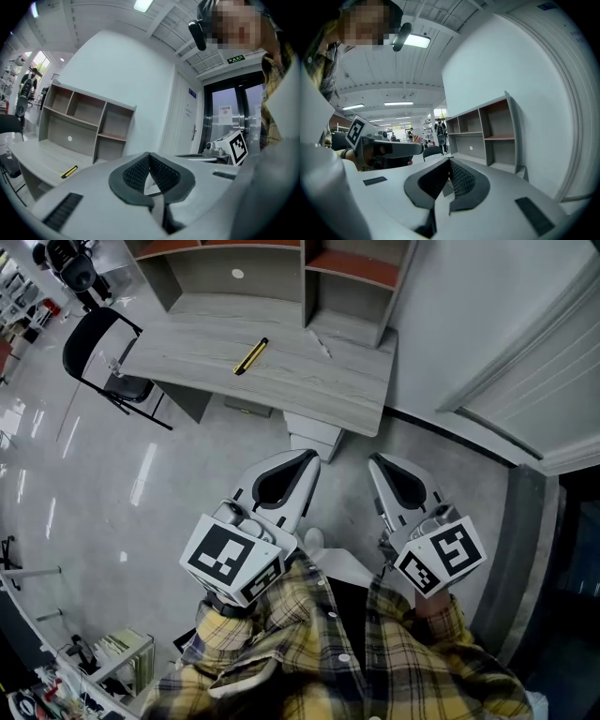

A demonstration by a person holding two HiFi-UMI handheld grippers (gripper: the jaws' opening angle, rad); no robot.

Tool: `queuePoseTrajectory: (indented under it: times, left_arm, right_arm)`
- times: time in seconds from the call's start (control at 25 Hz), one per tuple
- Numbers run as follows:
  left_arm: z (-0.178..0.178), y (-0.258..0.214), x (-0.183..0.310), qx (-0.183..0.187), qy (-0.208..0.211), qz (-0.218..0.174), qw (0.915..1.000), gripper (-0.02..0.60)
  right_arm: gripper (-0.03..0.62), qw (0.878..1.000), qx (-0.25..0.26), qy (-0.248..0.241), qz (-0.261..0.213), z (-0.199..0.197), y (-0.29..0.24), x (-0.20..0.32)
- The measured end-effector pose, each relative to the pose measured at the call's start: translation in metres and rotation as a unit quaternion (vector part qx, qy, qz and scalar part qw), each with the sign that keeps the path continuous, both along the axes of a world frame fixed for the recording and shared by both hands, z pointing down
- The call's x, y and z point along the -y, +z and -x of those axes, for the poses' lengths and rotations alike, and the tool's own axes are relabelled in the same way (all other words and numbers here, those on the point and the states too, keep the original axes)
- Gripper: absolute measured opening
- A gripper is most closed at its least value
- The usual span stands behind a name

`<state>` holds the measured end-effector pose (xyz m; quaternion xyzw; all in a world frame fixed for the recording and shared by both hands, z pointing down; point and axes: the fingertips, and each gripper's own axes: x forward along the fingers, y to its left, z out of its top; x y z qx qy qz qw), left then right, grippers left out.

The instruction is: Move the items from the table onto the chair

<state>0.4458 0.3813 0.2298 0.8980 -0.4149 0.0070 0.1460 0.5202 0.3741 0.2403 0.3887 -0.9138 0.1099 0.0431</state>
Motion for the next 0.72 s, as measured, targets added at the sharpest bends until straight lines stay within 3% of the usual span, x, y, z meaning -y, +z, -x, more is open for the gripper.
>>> queuePoseTrajectory:
  times: [0.36, 0.72]
  left_arm:
    - [0.028, 0.012, 0.029, 0.002, -0.042, 0.007, 0.9991, 0.005]
    - [0.099, 0.018, 0.082, -0.004, -0.055, 0.015, 0.9984, 0.005]
  right_arm:
    - [0.017, 0.999, 0.004, -0.030, 0.013, 0.020, 0.016, 0.029]
    - [0.017, 0.999, 0.003, -0.034, 0.026, 0.087, 0.022, 0.085]
